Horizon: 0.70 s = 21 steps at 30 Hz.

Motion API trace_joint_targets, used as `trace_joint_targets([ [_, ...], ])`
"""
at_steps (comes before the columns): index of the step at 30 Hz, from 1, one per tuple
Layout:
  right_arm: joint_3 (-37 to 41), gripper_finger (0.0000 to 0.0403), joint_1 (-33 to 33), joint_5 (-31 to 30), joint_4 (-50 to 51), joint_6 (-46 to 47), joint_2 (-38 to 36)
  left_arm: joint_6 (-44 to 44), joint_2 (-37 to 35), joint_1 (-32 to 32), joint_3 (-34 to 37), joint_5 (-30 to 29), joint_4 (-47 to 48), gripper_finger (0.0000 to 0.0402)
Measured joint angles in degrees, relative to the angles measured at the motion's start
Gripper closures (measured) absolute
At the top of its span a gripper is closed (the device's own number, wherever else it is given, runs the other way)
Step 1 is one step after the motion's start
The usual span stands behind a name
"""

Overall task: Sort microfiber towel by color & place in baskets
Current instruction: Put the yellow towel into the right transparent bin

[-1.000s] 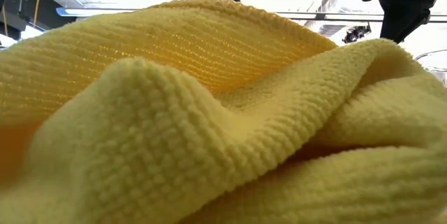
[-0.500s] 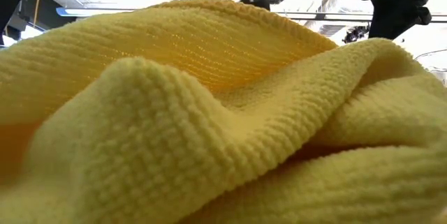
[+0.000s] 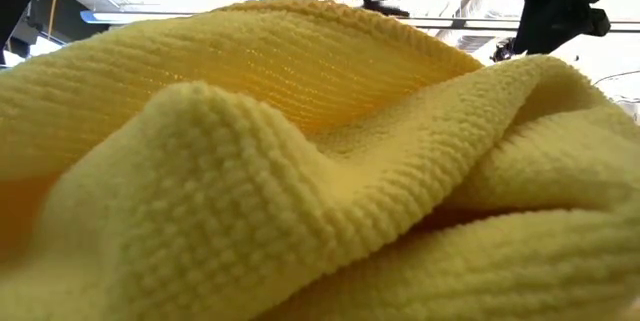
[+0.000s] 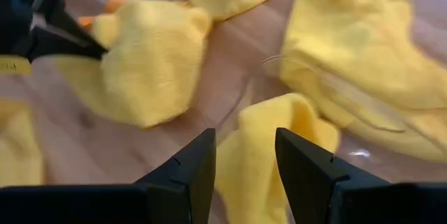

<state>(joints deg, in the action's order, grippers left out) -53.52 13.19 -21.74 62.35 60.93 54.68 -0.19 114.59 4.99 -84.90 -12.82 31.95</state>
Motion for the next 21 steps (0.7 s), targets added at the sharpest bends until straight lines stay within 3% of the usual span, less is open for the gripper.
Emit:
trace_joint_targets([
  [8,0.0,0.0261,0.0,-1.0,-7.8,-10.2,0.0,-1.3,-10.5,0.0,0.0,-0.3,-0.3,0.0401],
  [15,0.0,0.0257,0.0,-4.5,-24.8,-26.4,2.7,-2.1,-20.1,-0.6,0.0,-0.5,-4.9,0.0401],
  [21,0.0,0.0221,-0.1,-5.4,-41.6,-41.7,8.7,-1.6,-23.2,-1.2,0.0,-0.5,-8.3,0.0401],
])
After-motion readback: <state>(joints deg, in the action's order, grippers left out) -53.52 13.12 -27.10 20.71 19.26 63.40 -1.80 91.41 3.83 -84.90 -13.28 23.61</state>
